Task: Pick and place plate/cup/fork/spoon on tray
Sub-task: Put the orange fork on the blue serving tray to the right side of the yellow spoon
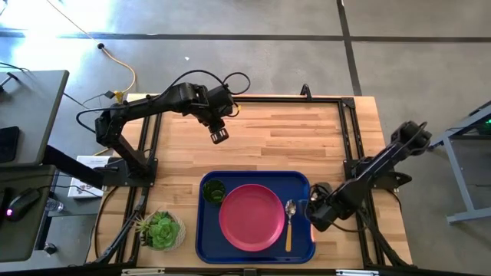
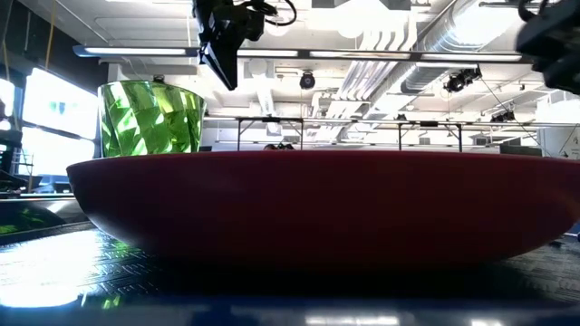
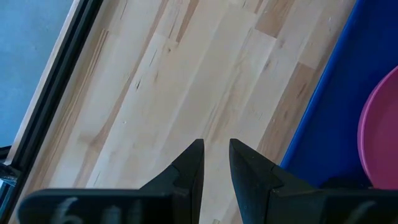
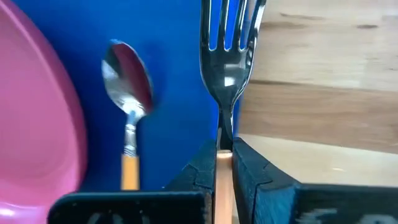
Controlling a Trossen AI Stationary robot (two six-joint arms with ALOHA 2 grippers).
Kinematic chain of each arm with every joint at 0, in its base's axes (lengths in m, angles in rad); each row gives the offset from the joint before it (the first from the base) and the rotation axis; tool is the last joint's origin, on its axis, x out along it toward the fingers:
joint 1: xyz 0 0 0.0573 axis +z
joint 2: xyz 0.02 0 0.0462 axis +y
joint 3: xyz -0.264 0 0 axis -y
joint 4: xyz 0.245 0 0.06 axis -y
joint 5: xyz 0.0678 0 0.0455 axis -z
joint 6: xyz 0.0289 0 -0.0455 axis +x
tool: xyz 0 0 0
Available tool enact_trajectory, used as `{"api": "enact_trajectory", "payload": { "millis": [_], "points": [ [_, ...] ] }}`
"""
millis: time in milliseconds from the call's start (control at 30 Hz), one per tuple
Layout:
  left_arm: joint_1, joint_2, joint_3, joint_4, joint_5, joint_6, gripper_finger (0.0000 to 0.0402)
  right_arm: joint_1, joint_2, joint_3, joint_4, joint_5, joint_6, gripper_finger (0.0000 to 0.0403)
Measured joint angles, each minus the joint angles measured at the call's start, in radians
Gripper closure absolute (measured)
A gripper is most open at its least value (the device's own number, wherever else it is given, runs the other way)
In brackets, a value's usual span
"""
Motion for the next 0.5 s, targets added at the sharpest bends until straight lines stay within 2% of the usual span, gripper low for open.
{"api": "enact_trajectory", "payload": {
  "millis": [200,500],
  "points": [
    [0.000,0.000,0.000,0.000,0.000,0.000,0.0337,-0.043,0.066,0.069,-0.001,0.014,-0.006,0.0395],
    [0.000,0.000,0.000,0.000,0.000,0.003,0.0337,-0.063,0.206,0.180,-0.011,-0.065,-0.004,0.0395]
  ]
}}
